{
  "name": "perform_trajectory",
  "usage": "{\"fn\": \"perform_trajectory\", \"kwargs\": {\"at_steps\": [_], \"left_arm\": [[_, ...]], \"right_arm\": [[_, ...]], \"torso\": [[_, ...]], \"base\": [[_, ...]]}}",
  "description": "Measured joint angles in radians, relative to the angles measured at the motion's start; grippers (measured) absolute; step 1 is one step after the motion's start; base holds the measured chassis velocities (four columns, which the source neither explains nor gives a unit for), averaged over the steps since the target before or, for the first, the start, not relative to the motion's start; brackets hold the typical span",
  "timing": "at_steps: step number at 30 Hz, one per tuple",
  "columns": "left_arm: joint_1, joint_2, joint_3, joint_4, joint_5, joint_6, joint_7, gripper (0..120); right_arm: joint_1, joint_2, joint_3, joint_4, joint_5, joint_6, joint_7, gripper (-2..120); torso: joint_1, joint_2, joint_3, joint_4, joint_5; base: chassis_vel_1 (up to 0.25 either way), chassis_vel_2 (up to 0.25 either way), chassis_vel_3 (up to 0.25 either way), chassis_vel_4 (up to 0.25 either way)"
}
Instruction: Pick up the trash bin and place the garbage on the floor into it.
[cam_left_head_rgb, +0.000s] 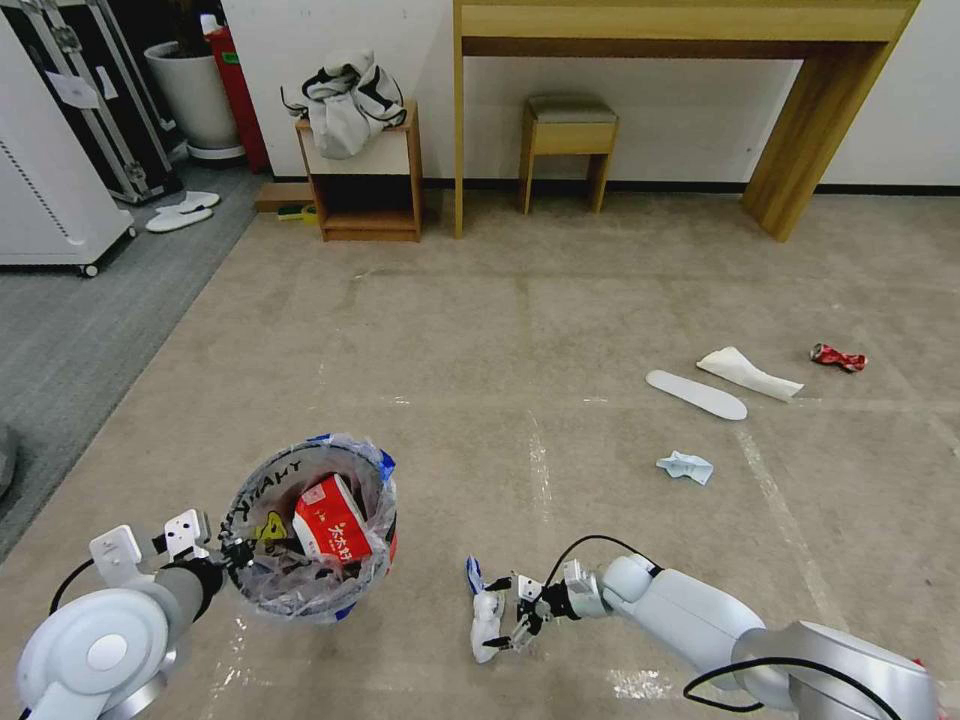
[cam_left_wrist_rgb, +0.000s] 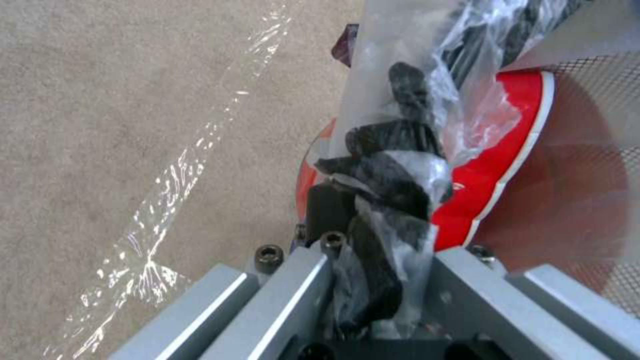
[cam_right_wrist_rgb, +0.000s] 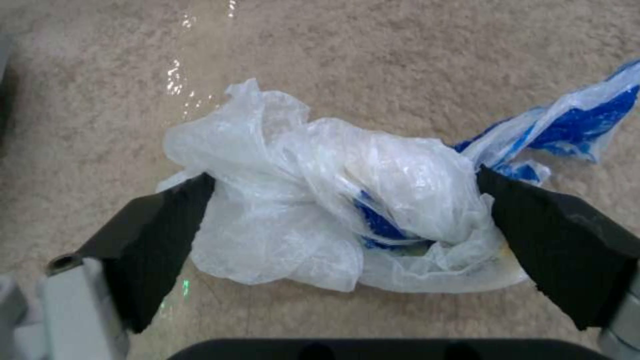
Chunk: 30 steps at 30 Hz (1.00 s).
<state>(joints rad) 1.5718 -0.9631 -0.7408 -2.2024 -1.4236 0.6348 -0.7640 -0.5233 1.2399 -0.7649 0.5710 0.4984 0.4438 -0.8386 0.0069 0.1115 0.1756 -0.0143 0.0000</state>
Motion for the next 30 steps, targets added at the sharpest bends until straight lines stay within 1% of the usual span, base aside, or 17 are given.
{"fn": "perform_trajectory", "kwargs": {"at_steps": [2,4,5,8,11,12,13,14,15,17,18,21,22,24,25,26,30], "left_arm": [[0.000,0.002,-0.001,0.000,-0.001,0.000,0.000,0],[0.000,0.002,-0.001,0.000,-0.001,0.000,0.001,0],[-0.001,0.003,-0.001,0.000,-0.001,-0.001,0.001,0],[-0.002,0.003,-0.001,0.000,-0.001,-0.001,0.001,0],[-0.006,0.003,0.003,0.000,-0.001,-0.003,0.001,0],[-0.006,0.003,0.003,0.000,-0.001,-0.003,0.001,0],[-0.006,0.003,0.004,0.000,-0.001,-0.003,0.002,0],[-0.008,0.002,0.006,0.001,0.000,-0.003,0.002,0],[-0.008,0.002,0.006,0.001,0.000,-0.003,0.002,0],[-0.009,0.002,0.007,0.001,0.001,-0.004,0.003,0],[-0.009,0.002,0.007,0.001,0.001,-0.004,0.003,0],[-0.012,0.006,0.010,0.001,0.001,-0.005,0.003,0],[-0.012,0.006,0.010,0.001,0.001,-0.005,0.003,0],[-0.019,0.010,0.014,0.001,0.000,-0.008,0.003,0],[-0.019,0.010,0.014,0.001,0.000,-0.008,0.003,0],[-0.020,0.010,0.015,0.001,0.000,-0.008,0.003,0],[-0.017,0.012,0.016,-0.006,0.001,-0.009,0.003,0]], "right_arm": [[0.002,0.008,-0.003,-0.011,0.002,0.000,-0.004,87],[0.004,0.011,-0.003,-0.017,0.003,0.000,-0.007,84],[0.004,0.015,-0.003,-0.024,0.003,0.001,-0.012,76],[0.004,0.016,-0.003,-0.025,0.005,0.001,-0.014,70],[0.004,0.012,-0.003,-0.023,0.016,0.001,-0.018,52],[0.004,0.012,-0.003,-0.023,0.016,0.001,-0.018,52],[0.004,0.010,-0.003,-0.022,0.018,0.001,-0.021,48],[0.004,0.006,-0.003,-0.021,0.022,0.001,-0.022,42],[0.004,0.006,-0.003,-0.021,0.022,0.001,-0.022,42],[0.004,-0.001,-0.003,-0.017,0.032,0.001,-0.022,32],[0.004,-0.001,-0.003,-0.017,0.032,0.001,-0.022,32],[0.004,-0.013,-0.002,-0.003,0.049,-0.002,-0.018,17],[0.004,-0.013,-0.002,-0.003,0.049,-0.002,-0.018,17],[0.004,-0.034,-0.003,0.022,0.062,-0.012,-0.014,6],[0.004,-0.034,-0.003,0.022,0.062,-0.012,-0.014,6],[0.005,-0.044,-0.004,0.031,0.066,-0.016,-0.009,0],[0.008,-0.073,-0.007,0.052,0.079,-0.021,0.001,0]], "torso": [[0.000,0.000,0.000,0.0001,0.0000],[0.000,0.000,0.000,0.0001,0.0000],[0.000,0.000,0.000,0.0000,0.0000],[0.000,0.000,0.000,0.0000,0.0001],[0.000,0.000,0.000,0.0000,0.0001],[0.000,0.000,0.000,0.0000,0.0001],[0.000,0.000,0.000,0.0001,0.0000],[0.000,0.000,0.000,0.0001,0.0001],[0.000,0.000,0.000,0.0001,0.0001],[0.000,0.000,0.000,0.0000,0.0001],[0.000,0.000,0.000,0.0000,0.0001],[0.000,0.000,0.000,0.0001,0.0001],[0.000,0.000,0.000,0.0001,0.0001],[0.000,0.000,0.000,0.0001,0.0003],[0.000,0.000,0.000,0.0001,0.0003],[0.000,0.000,0.000,0.0000,0.0002],[0.000,0.000,0.000,0.0000,0.0001]], "base": [[0.000,0.000,0.000,0.000],[0.000,0.000,0.000,0.000],[0.000,0.000,0.000,0.000],[0.000,0.000,0.000,0.000],[0.000,0.000,0.000,0.000],[0.000,0.000,0.000,0.000],[0.000,0.000,0.000,0.000],[0.000,0.000,0.000,0.000],[0.000,0.000,0.000,0.000],[0.000,0.000,0.000,0.000],[0.000,0.000,0.000,0.000],[0.000,0.000,0.000,0.000],[0.000,0.000,0.000,0.000],[0.000,0.000,0.000,0.000],[0.000,0.000,0.000,0.000],[0.000,0.000,0.000,0.000],[0.000,0.000,0.000,0.000]]}}
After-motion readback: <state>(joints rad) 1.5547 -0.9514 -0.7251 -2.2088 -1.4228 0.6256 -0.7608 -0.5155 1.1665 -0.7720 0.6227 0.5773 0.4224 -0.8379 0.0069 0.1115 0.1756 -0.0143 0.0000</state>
